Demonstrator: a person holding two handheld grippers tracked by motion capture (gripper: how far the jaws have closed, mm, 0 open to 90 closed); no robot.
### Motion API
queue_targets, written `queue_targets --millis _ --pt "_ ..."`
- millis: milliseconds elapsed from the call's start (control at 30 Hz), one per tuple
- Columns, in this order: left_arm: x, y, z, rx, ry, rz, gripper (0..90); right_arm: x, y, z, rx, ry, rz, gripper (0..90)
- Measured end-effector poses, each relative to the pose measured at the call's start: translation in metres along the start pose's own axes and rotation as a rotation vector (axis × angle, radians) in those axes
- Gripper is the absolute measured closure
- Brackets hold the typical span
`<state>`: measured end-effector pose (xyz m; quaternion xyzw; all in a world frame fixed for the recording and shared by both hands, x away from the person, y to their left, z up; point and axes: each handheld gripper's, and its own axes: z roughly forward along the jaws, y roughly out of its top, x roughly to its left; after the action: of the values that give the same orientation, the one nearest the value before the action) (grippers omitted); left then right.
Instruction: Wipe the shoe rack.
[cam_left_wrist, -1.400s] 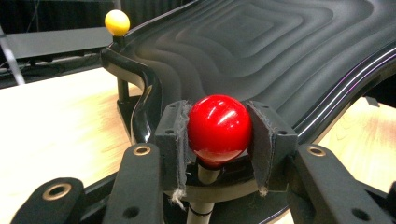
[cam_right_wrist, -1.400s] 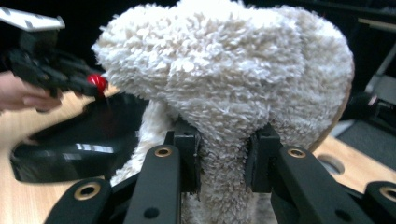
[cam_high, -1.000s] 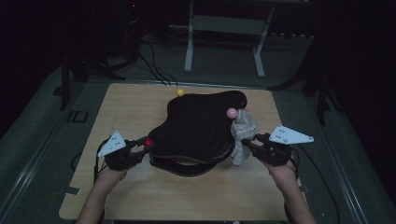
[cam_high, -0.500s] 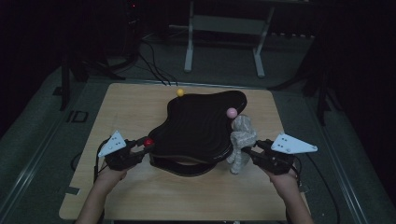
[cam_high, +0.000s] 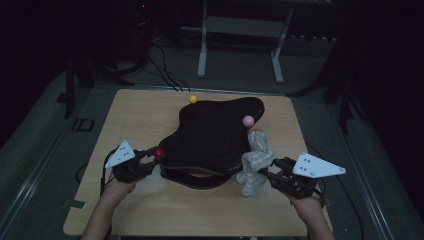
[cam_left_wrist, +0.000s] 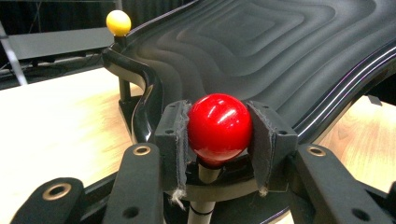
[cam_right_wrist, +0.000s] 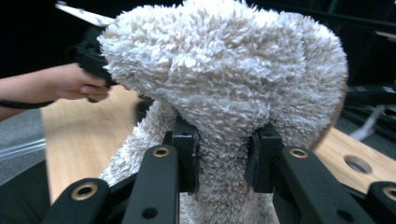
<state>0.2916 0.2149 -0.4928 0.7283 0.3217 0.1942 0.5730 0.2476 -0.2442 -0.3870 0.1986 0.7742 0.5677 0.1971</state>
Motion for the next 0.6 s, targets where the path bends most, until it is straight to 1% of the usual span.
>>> queue_targets --millis 33,100,133,167,200,233,300,400,433,500,533,600 --pt "0.000 0.000 0.000 -0.002 0.000 -0.001 59.8 0.003 0.000 0.001 -0.001 0.010 -0.002 69.9" --pt "0.000 0.000 0.000 0.002 -0.002 0.000 59.7 0.006 -0.006 0.006 0.022 0.002 -0.010 69.9" --pt "0.000 0.001 0.000 0.003 -0.003 -0.001 59.8 0.005 -0.010 0.007 0.031 0.001 -0.009 69.8" --pt "0.000 0.001 0.000 0.002 -0.005 -0.004 59.8 0.003 -0.013 0.007 0.028 0.002 0.006 69.8" --pt "0.000 0.000 0.000 -0.001 -0.009 -0.006 59.8 0.000 -0.015 0.007 0.034 -0.008 0.020 69.7" --pt "0.000 0.000 0.001 -0.004 -0.011 -0.005 59.8 -0.001 -0.015 0.006 0.038 -0.023 0.023 69.7" --pt "0.000 0.000 0.001 0.000 -0.014 -0.001 59.7 -0.002 -0.012 0.004 0.036 -0.027 0.019 69.6" --pt "0.001 0.000 0.001 -0.002 -0.014 -0.003 59.8 0.001 -0.001 0.001 0.001 0.000 0.006 69.3" --pt "0.001 0.000 0.001 -0.002 -0.015 -0.001 59.8 0.001 0.003 0.001 -0.008 -0.002 -0.004 69.2" --pt "0.001 0.000 0.001 0.003 -0.015 0.004 59.8 -0.001 0.008 0.001 -0.018 -0.013 -0.020 69.2" --pt "0.000 0.000 0.001 0.004 -0.013 0.005 59.8 -0.002 0.007 0.003 -0.015 -0.023 -0.023 69.2" --pt "0.000 0.000 0.001 0.003 -0.015 0.004 59.8 -0.005 0.001 0.008 0.012 -0.065 -0.035 69.3"
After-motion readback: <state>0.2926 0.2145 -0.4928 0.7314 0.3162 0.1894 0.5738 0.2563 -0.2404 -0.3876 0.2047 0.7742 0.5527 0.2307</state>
